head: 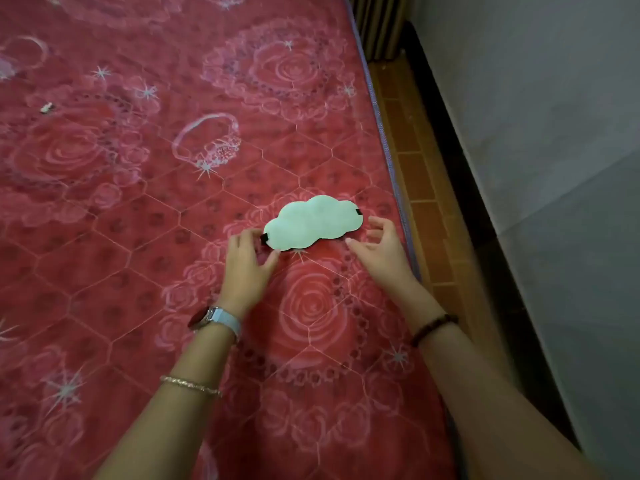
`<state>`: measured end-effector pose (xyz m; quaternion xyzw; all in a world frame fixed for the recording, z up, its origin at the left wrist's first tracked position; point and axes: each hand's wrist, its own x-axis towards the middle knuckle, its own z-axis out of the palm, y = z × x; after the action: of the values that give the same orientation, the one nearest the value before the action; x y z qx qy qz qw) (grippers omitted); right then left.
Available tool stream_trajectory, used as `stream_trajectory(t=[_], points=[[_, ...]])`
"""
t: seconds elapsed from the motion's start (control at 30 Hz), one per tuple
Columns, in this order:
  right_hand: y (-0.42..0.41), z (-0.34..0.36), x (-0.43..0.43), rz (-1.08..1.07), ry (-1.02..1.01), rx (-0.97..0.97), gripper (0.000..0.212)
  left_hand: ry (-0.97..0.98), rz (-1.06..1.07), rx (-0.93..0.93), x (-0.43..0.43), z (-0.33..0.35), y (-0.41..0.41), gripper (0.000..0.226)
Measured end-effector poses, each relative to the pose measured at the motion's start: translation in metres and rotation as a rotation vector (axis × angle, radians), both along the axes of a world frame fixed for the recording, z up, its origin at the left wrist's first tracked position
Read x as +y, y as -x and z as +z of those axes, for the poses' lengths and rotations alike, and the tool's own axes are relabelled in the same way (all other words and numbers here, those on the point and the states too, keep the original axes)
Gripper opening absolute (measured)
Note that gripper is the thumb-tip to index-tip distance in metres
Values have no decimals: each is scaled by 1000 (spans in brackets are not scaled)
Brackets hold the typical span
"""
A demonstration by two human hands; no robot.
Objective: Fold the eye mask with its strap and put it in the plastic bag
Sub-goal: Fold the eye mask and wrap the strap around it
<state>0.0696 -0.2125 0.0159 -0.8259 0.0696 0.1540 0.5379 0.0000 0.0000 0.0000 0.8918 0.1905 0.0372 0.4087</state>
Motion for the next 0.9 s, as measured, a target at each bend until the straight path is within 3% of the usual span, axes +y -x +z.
stream_trajectory(t=[0.23,0.53,0.73,0.9], points=[[-22,-20,14,-6,-7,-19,62,-10,99,-5,-6,-26,-29,41],[-20,-8,5,4,37,-14,67,22,31,-30,-10,-6,-29,12],[-3,50,2,-13,-63,52,88,250,-157,-151,-8,53,12,2],[25,131,0,-16,-166,141,91,418,-285,-148,-4,145,55,25]])
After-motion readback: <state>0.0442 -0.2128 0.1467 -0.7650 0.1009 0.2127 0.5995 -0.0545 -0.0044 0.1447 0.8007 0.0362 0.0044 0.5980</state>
